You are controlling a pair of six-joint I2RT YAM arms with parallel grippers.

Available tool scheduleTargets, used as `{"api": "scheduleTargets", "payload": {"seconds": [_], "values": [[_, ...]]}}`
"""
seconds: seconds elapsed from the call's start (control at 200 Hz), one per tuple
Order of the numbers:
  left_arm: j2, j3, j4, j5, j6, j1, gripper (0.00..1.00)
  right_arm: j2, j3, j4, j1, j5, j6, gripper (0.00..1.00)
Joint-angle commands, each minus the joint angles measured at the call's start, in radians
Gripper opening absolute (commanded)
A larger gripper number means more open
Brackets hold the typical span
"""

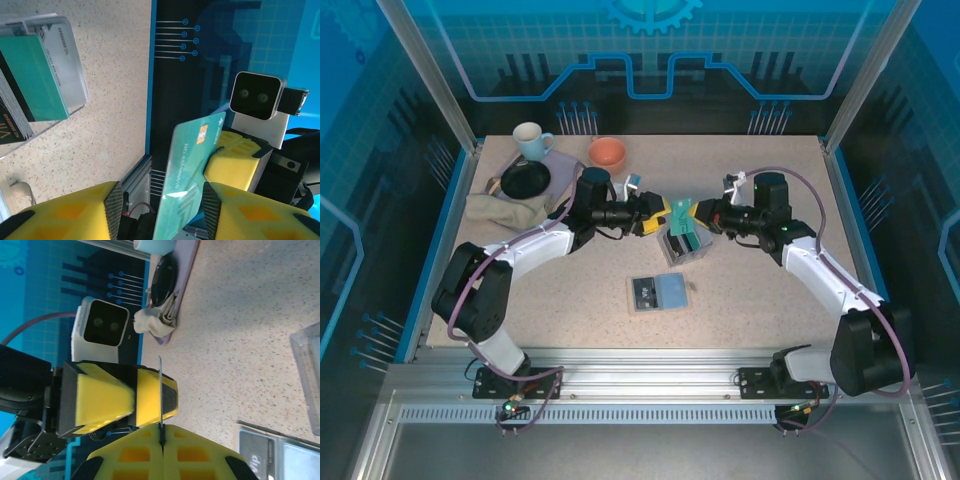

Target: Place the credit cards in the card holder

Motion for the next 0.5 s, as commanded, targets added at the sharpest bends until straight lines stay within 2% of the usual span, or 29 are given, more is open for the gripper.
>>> {"api": "scheduleTargets", "payload": {"seconds": [0.0,0.14,0.415,0.495], "values": [[0.013,0.038,0.042,0.055,-0.013,-0.005,0.47,0.013,-0.014,0.074,-0.012,-0.051,0.059,0.00],[0.011,0.038,0.062,0.071,-0.017,-0.009,0.42,0.027,-0.014,0.103,-0.012,-0.062,0.078,0.00],[-0.015,0.034,0.030,0.072,0.016,-0.011,0.08,0.040,-0.038,0.055,-0.012,-0.035,0.062,0.00],[-0.023,0.026,0.032,0.071,0.023,-0.011,0.03,0.041,-0.044,0.033,-0.010,-0.029,0.046,0.01]]}}
